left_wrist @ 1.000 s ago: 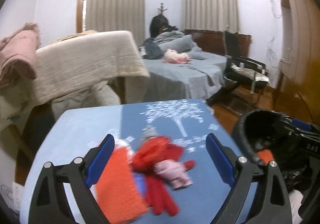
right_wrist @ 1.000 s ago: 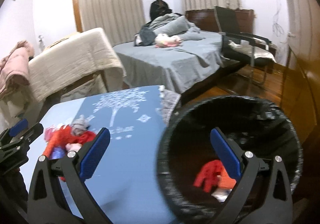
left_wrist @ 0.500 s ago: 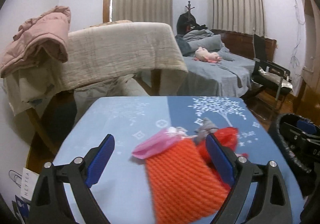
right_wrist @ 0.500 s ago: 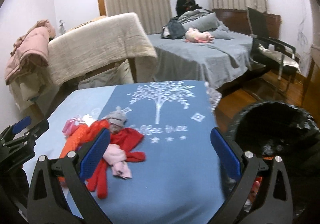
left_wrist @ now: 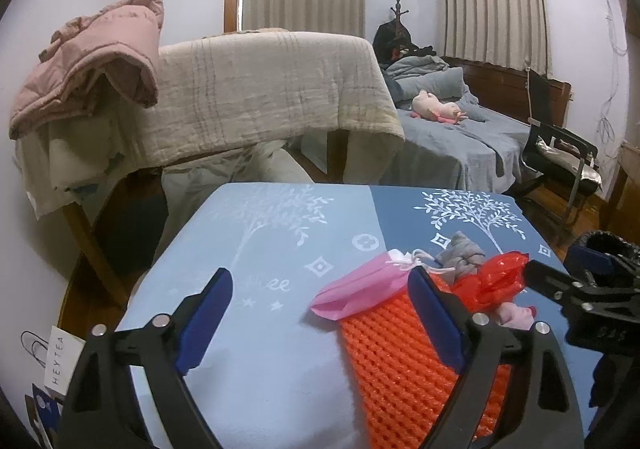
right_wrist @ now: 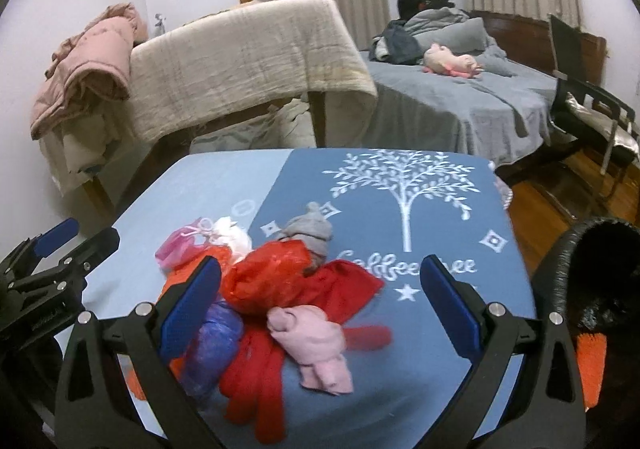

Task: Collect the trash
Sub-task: 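Grasp the red plastic bag with the right tool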

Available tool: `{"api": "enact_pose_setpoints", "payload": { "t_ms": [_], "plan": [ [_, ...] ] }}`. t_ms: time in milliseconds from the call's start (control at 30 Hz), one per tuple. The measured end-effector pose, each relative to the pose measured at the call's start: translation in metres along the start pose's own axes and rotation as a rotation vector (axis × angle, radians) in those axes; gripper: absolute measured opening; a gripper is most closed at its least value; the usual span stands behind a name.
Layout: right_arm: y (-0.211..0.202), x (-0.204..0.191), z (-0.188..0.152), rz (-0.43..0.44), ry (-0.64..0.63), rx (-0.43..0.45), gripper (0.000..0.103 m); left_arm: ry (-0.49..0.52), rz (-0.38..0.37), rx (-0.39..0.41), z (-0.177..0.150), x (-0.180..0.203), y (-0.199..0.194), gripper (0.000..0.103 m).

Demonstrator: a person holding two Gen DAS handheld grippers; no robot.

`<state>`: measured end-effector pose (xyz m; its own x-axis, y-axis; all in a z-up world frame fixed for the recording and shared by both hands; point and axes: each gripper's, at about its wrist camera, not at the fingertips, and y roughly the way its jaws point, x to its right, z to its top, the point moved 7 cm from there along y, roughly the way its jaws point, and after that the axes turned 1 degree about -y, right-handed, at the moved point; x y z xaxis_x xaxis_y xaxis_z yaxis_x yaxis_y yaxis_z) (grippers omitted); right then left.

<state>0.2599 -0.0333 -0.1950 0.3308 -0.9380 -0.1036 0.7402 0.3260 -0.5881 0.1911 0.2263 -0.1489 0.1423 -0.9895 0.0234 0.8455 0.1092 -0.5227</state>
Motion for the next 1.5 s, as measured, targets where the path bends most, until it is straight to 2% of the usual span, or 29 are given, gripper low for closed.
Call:
{"api": "enact_pose_setpoints", "payload": {
  "t_ms": [233, 400, 433, 733, 1100, 1300, 1500],
  "plan": [
    [0.022, -0.010, -0.005, 0.046, -0.008, -0.061, 0.072, -0.012, 0.001, -0.010, -0.004, -0.003, 0.005, 0.087],
    [0.028, -0.018, -0.010, 0.134, -0.011, -0.104, 0.023, -0.011, 0.001, -0.015, -0.004, -0.002, 0.006, 0.087],
    [0.027, -0.020, -0.010, 0.139, -0.016, -0.102, 0.020, -0.010, 0.001, -0.015, -0.005, -0.002, 0.005, 0.087],
    [-0.007, -0.022, 0.010, 0.191, -0.028, -0.016, 0.013, -0.005, -0.011, -0.004, 0.000, 0.008, -0.003, 0.087],
    [-0.049, 0.001, 0.031, 0.180, 0.012, 0.070, 0.013, 0.035, -0.083, 0.012, 0.008, 0.049, -0.023, 0.087],
    [-0.053, 0.017, 0.018, 0.156, 0.025, 0.043, 0.013, 0.055, -0.115, 0.018, 0.007, 0.069, -0.030, 0.087],
    [-0.054, 0.030, 0.003, 0.141, 0.053, 0.020, 0.013, 0.061, -0.114, 0.000, 0.000, 0.072, -0.029, 0.087]
  ]
}}
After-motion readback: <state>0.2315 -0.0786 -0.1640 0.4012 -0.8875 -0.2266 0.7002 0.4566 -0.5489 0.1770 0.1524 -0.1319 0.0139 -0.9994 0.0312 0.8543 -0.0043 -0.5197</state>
